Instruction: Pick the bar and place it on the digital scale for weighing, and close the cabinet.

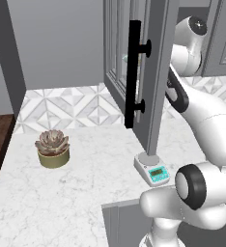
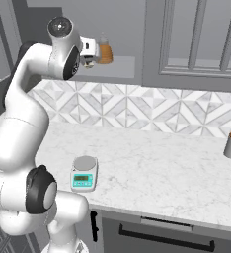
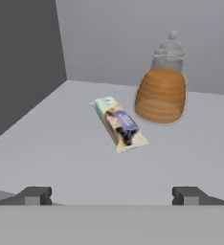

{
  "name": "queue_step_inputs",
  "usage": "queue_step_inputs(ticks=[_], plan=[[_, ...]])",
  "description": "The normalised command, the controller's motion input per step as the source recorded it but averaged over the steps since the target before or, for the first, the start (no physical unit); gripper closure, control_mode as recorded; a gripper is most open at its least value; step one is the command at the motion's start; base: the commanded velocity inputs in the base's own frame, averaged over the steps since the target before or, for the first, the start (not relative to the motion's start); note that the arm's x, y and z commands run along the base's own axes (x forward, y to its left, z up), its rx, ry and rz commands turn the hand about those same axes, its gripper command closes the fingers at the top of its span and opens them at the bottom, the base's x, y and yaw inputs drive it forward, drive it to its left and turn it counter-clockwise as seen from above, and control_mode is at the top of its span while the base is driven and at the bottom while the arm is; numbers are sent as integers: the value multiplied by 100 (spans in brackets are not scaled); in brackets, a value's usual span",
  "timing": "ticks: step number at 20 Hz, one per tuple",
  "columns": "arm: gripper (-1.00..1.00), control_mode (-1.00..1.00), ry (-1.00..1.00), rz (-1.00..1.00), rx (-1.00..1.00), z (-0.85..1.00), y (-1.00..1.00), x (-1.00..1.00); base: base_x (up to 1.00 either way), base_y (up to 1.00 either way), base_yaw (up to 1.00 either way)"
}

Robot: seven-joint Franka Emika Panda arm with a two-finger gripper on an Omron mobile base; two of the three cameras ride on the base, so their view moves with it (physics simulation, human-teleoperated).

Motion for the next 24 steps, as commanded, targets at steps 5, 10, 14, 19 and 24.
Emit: queue_step_inputs(ticks=[5,10,14,19,24], plan=[[-100,-100,4,0,0,0,0,44,0,0,0],[-100,-100,8,0,0,-9,11,45,0,0,0],[-100,-100,0,0,0,0,2,41,0,0,0],[-100,-100,0,0,0,-2,0,28,0,0,0],[-100,-100,0,0,0,-15,5,19,0,0,0]])
